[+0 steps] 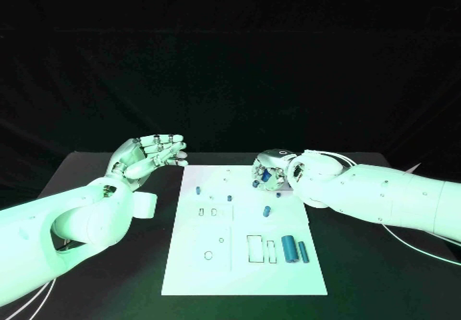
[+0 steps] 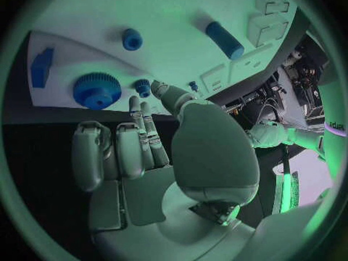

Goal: Assemble the parts on the task board

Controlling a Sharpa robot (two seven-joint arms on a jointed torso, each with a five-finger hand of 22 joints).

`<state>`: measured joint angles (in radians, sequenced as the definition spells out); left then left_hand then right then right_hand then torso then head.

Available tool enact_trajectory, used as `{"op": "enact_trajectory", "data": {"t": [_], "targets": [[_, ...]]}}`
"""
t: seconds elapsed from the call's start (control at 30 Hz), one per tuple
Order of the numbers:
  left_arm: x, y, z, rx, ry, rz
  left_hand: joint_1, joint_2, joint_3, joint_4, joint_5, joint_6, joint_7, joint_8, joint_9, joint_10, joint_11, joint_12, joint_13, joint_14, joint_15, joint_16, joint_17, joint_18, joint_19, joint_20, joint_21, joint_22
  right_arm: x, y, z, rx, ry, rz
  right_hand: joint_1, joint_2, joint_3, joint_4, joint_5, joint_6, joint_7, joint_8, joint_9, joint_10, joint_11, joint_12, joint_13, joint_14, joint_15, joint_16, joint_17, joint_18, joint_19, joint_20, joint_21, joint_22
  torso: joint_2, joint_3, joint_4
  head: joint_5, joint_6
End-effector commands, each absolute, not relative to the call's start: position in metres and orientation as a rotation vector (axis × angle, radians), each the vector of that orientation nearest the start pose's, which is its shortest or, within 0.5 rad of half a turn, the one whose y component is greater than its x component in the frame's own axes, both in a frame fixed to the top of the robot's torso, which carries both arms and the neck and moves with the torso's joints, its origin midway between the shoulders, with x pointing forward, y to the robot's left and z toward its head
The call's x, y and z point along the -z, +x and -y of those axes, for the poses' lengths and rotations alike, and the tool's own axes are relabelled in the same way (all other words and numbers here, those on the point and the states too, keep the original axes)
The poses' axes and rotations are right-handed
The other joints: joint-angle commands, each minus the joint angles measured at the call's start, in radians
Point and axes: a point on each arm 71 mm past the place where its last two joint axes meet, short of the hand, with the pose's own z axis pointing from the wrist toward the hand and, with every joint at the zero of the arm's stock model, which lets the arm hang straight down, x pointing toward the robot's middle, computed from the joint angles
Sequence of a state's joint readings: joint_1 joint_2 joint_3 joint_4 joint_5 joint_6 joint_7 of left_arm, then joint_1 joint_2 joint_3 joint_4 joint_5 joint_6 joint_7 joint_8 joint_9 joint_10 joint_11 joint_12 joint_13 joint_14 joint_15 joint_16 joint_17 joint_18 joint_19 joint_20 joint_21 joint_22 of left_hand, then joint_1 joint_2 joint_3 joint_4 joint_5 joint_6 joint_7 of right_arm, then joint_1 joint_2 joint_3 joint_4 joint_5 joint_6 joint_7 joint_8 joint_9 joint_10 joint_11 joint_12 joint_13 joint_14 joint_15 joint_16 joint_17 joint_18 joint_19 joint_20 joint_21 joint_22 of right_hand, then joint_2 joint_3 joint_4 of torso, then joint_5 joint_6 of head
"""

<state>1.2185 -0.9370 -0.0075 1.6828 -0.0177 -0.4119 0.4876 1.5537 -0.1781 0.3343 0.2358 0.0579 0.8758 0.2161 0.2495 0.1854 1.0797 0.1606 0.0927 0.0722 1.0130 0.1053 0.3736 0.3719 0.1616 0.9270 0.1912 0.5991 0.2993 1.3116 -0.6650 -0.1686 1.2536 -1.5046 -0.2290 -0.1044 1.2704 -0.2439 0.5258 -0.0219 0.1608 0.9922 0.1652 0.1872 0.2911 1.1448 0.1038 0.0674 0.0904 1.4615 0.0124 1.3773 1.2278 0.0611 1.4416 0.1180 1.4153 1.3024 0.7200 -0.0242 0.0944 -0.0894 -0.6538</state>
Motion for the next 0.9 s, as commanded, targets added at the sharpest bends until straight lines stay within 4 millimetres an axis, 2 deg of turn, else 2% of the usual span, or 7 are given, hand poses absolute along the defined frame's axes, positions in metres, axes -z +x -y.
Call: {"op": "enact_trajectory", "data": {"t": [0.03,0.1,0.2,0.37,0.67,0.83,0.9], "targets": [[0.1366,0.466,-0.2123,1.616,-1.01,-1.273,-0.004,-0.007,0.008,0.0,-0.004,-0.003,0.004,0.004,0.002,-0.003,0.001,0.0,0.0,-0.005,0.0,0.005,0.001,0.016,-0.007,0.001,0.007,0.001,0.1931,0.5374,0.1893,-0.437,-0.317,-1.738,0.001,0.003,0.0,0.007,0.004,-0.005,-0.003,-0.005,0.002,0.006,-0.004,0.0,0.002,0.053,0.004,0.006,0.001,-0.008,0.006,0.001,0.005,0.002,0.004,-0.0006,0.0019,0.0,-0.001],[0.1363,0.4656,-0.2126,1.617,-1.009,-1.273,-0.005,-0.007,0.009,0.0,-0.004,-0.004,0.005,0.004,0.002,-0.004,0.001,-0.001,0.0,-0.006,0.0,0.006,0.003,0.016,-0.009,0.001,0.01,0.003,0.1932,0.5374,0.1885,-0.439,-0.317,-1.735,0.0,0.005,0.001,0.008,0.004,-0.004,-0.003,-0.005,0.003,0.007,-0.004,0.0,0.002,0.053,0.004,0.007,0.003,-0.009,0.007,0.001,0.007,0.006,0.006,-0.001,0.0025,0.0,0.002],[0.1361,0.4655,-0.2126,1.618,-1.009,-1.273,-0.005,-0.007,0.009,0.0,-0.004,-0.004,0.005,0.004,0.002,-0.004,0.001,-0.001,0.0,-0.006,0.0,0.007,0.003,0.016,-0.009,0.001,0.01,0.003,0.1932,0.5376,0.1872,-0.441,-0.317,-1.731,-0.002,0.008,0.003,0.012,0.004,-0.003,-0.003,-0.004,0.005,0.01,-0.005,0.001,0.004,0.053,0.003,0.01,0.004,-0.008,0.007,0.001,0.008,0.007,0.008,-0.001,0.0031,0.0,0.0],[0.1356,0.4653,-0.2128,1.62,-1.008,-1.274,-0.006,-0.007,0.01,0.0,-0.004,-0.004,0.005,0.004,0.002,-0.005,0.001,-0.001,0.0,-0.006,0.0,0.008,0.005,0.016,-0.01,0.001,0.012,0.004,0.1934,0.5389,0.1871,-0.435,-0.313,-1.729,-0.002,0.015,0.011,0.017,0.004,0.0,-0.004,-0.004,0.008,0.017,-0.006,0.001,0.006,0.053,0.003,0.013,0.006,-0.009,0.008,0.001,0.012,0.013,0.014,-0.0009,0.009,-0.005,-0.001],[0.1355,0.4659,-0.2132,1.619,-1.008,-1.275,-0.006,-0.007,0.01,-0.001,-0.004,-0.005,0.005,0.004,0.002,-0.005,0.001,-0.001,0.0,-0.006,0.0,0.01,0.007,0.016,-0.011,0.001,0.014,0.005,0.1936,0.5399,0.186,-0.439,-0.311,-1.722,0.003,0.03,0.039,0.025,0.004,0.015,-0.008,0.004,0.021,0.047,-0.012,0.005,0.014,0.052,-0.002,0.022,0.01,-0.012,0.013,-0.002,0.022,0.031,0.018,-0.0004,0.0121,-0.009,-0.005],[0.1356,0.4662,-0.2133,1.619,-1.009,-1.276,-0.006,-0.007,0.01,-0.001,-0.004,-0.005,0.005,0.004,0.002,-0.005,0.001,-0.001,0.0,-0.006,0.0,0.01,0.007,0.016,-0.011,0.001,0.014,0.005,0.1928,0.5397,0.1851,-0.442,-0.308,-1.706,0.019,0.053,0.078,0.021,0.003,0.055,-0.023,0.03,0.044,0.093,-0.027,0.012,0.027,0.052,-0.014,0.03,0.013,-0.019,0.03,-0.011,0.045,0.071,0.02,-0.0015,0.0135,-0.01,-0.007],[0.1357,0.4663,-0.2135,1.619,-1.009,-1.277,-0.007,-0.007,0.011,-0.001,-0.004,-0.005,0.005,0.004,0.003,-0.005,0.001,-0.001,0.0,-0.005,0.0,0.012,0.009,0.016,-0.012,0.001,0.017,0.007,0.1918,0.5398,0.1851,-0.44,-0.306,-1.691,0.036,0.069,0.092,0.01,0.003,0.077,-0.033,0.048,0.061,0.119,-0.038,0.019,0.037,0.051,-0.023,0.031,0.011,-0.025,0.043,-0.019,0.062,0.1,0.02,-0.0016,0.0134,-0.011,-0.008]]}}
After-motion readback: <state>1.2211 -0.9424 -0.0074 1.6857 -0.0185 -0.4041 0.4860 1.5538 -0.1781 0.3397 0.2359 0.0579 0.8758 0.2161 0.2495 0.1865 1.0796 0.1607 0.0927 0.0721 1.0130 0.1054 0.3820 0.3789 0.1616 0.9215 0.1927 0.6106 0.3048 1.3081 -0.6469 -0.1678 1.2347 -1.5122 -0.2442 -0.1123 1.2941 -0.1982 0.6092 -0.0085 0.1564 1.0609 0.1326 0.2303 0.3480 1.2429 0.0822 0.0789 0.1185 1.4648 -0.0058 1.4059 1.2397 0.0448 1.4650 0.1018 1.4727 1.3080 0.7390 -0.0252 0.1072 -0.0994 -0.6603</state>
